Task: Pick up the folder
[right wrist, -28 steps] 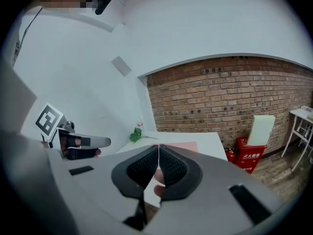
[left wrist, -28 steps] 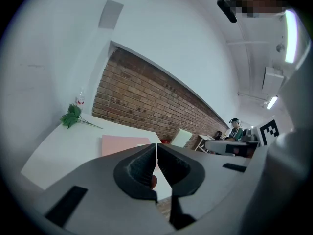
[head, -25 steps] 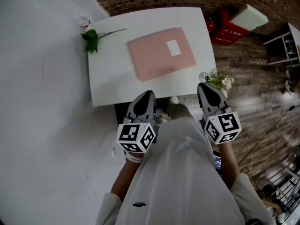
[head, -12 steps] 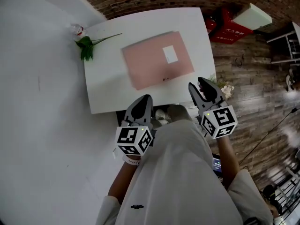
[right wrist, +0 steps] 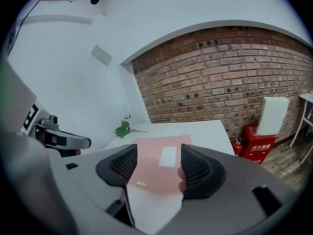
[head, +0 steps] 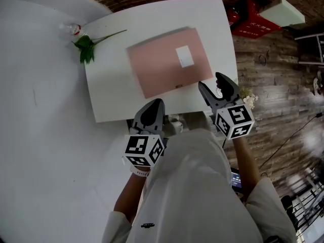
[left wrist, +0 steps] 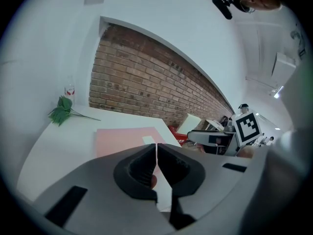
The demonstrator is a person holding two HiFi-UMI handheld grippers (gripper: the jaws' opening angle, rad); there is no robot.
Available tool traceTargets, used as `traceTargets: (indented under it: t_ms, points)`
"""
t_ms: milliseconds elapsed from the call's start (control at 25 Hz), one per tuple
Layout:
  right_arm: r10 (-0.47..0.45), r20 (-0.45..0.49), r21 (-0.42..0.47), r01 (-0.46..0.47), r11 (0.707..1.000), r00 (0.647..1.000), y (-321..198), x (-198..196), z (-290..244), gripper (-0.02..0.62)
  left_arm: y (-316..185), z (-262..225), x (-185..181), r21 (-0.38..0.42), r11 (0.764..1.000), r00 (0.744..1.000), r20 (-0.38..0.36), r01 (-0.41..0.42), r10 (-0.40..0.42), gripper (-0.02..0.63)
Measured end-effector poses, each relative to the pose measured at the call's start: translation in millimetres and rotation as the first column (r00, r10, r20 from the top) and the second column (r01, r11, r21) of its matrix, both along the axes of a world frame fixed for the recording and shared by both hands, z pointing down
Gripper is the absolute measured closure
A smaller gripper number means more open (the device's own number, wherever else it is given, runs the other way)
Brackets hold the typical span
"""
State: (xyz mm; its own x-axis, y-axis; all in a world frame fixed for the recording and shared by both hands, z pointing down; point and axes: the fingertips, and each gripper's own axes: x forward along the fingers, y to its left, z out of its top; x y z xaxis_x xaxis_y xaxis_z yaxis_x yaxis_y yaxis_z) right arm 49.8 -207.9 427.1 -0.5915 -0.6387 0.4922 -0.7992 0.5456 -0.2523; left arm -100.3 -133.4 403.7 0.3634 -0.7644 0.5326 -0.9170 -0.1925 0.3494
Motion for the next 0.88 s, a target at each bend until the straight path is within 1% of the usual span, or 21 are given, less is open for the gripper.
traceTargets:
  t_ms: [160, 280, 400, 520, 560, 600, 640, 760, 880]
  points:
    - [-0.014, -0.016, -0.034, 0.013, 0.999, 1.0, -18, 1, 18, 0.302, -14, 12, -3, -0.026, 1.0, 1.0, 0.018, -0.003, 0.003, 0.58]
    - [-0.021, -0.017, -0.067, 0.019, 0.998, 1.0, -28, 2, 31, 0.291, -21, 23, -9, -0.045, 0.999, 1.0, 0.023, 0.014, -0.013, 0.578]
    - [-0.022, -0.021, -0.094, 0.02, 0.995, 1.0, -38, 3, 45, 0.291, -28, 36, -18, -0.067, 0.997, 0.999, 0.038, 0.031, -0.029, 0.58]
    - [-0.017, -0.028, -0.115, 0.014, 0.993, 0.999, -46, 4, 57, 0.291, -33, 50, -24, -0.099, 0.995, 0.999, 0.043, 0.028, -0.024, 0.578]
    - [-0.015, -0.031, -0.119, 0.011, 0.993, 0.999, -49, 4, 61, 0.291, -34, 55, -26, -0.106, 0.994, 0.999, 0.045, 0.026, -0.021, 0.566]
    - [-0.013, -0.033, -0.122, 0.009, 0.993, 0.999, -52, 4, 64, 0.295, -37, 59, -28, -0.111, 0.993, 0.999, 0.049, 0.026, -0.021, 0.53]
    - [-0.013, -0.034, -0.123, 0.008, 0.992, 0.999, -56, 3, 67, 0.298, -39, 62, -31, -0.113, 0.993, 0.998, 0.053, 0.029, -0.024, 0.511]
    - [-0.019, -0.028, -0.133, 0.015, 0.991, 0.999, -62, -4, 76, 0.298, -46, 72, -42, -0.12, 0.991, 0.997, 0.056, 0.052, -0.045, 0.506]
    - [-0.015, -0.034, -0.148, 0.009, 0.989, 0.999, -67, -3, 86, 0.295, -54, 83, -47, -0.125, 0.99, 0.997, 0.051, 0.063, -0.057, 0.454]
